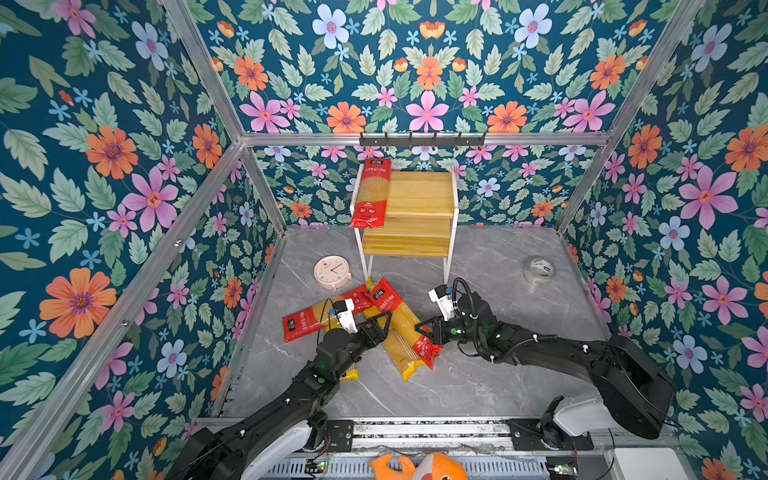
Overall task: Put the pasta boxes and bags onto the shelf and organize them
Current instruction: 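Lift the red pack upright with both grippers toward the wooden shelf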
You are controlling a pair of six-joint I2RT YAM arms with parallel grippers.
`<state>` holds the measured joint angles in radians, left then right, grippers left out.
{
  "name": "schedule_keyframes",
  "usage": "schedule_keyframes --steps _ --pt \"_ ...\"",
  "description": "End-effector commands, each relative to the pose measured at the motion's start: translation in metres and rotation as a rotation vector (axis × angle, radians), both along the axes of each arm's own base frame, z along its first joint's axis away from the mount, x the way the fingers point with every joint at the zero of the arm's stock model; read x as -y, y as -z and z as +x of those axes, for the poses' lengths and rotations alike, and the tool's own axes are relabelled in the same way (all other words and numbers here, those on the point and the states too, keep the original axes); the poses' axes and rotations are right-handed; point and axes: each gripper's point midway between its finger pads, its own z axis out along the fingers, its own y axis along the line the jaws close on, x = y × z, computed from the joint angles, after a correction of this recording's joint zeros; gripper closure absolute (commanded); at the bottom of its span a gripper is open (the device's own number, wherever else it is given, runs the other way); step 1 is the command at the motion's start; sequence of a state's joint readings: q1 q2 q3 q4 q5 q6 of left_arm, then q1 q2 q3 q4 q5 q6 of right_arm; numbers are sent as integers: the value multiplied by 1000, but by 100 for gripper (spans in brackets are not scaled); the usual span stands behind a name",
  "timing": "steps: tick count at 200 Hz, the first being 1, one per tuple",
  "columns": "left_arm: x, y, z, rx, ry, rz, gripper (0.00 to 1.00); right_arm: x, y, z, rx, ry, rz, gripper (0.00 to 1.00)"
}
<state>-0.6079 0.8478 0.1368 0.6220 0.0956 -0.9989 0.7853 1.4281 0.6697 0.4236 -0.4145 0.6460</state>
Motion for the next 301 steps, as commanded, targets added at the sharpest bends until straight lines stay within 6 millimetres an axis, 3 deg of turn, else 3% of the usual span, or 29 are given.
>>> schedule_keyframes --steps 1,18,51,108,140,183,230,269,290,301 --pt "0 -21 -3 69 6 -111 13 -10 -59 14 182 26 159 100" --pt "-3 -24 -3 88 -7 -138 11 -11 -70 16 184 47 196 100" --pt "5 -51 -3 182 32 -175 10 -25 -92 13 192 36 254 100" --pt "11 -81 1 279 61 -230 10 -40 -128 -2 192 3 341 100" --pt "17 -109 0 367 96 -259 13 -46 -144 -6 181 -36 375 100" --pt "25 -134 0 452 138 -266 24 -46 -146 -10 94 -59 407 100" --pt "22 -146 -2 491 124 -267 51 -50 -144 -16 17 -94 438 100" --pt "29 -147 4 467 144 -248 67 -49 -134 -16 -12 -90 440 100" --pt "31 -147 7 444 146 -256 70 -48 -126 -15 -15 -77 432 89" --pt "33 -147 7 429 155 -259 72 -47 -121 -16 -17 -79 418 79"
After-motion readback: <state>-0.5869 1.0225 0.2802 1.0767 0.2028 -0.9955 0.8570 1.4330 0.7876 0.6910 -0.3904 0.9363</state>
